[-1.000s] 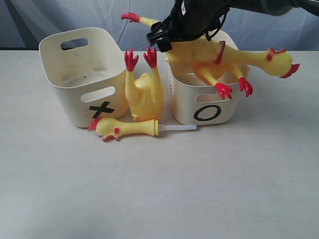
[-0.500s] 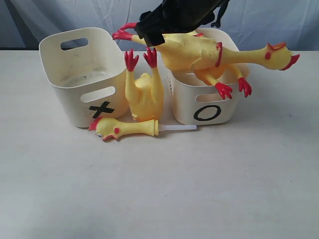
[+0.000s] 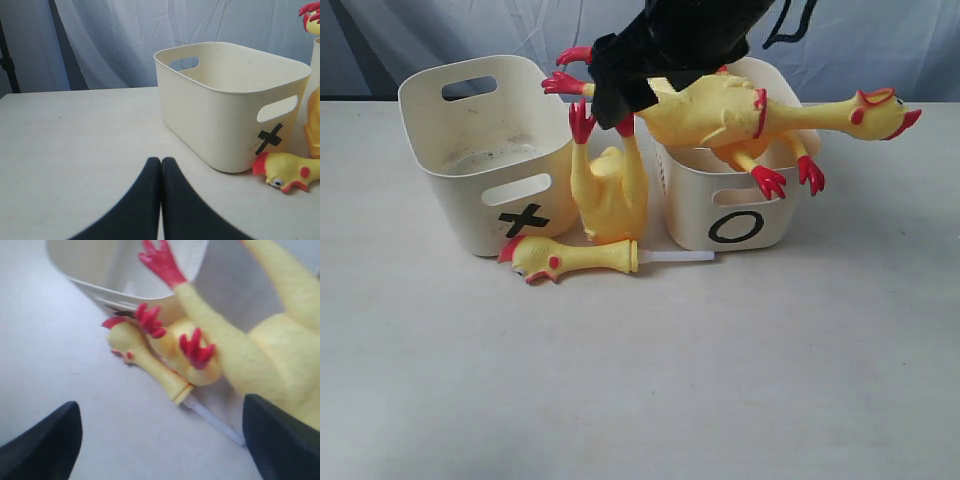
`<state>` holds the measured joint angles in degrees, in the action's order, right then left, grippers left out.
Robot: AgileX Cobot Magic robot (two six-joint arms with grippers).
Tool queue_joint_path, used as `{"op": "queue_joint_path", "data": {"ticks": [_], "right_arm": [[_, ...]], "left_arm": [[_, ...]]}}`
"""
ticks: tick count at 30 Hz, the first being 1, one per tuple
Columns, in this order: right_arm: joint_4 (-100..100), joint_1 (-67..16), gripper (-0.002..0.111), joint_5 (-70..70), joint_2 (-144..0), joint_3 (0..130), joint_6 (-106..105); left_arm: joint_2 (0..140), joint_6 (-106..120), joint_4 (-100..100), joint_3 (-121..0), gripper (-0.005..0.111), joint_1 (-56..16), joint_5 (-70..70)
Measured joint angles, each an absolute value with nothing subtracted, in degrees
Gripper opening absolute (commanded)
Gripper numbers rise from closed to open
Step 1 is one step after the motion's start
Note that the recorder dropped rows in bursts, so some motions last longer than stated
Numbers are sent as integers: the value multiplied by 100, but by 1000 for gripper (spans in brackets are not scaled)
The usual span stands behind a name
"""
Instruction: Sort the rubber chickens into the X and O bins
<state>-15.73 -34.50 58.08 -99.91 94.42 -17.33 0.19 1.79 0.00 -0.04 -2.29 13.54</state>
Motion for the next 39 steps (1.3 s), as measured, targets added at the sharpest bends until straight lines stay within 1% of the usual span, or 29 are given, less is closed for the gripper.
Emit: {"op": "queue_joint_path", "data": {"ticks": [3,7,16,30,39], "right_arm": [[-2027,-3561,82,5918,-9991,9399,-1953],[-2079,-3745,82,5726,-9991,9055,-1994],[-2100,-3869,82,4351,-9991,8273,-1687],[-2109,-3869,81,3667,-10589,8181,-1245],[-2273,-3882,81,3184,-10652,8181,-1191]], "left_arm": [[19,179,0,-4,0,-229,1354],[19,179,0,-4,0,-229,1354],[19,179,0,-4,0,-229,1354],[19,179,0,-4,0,-229,1354],[19,179,0,-4,0,-229,1354]]}}
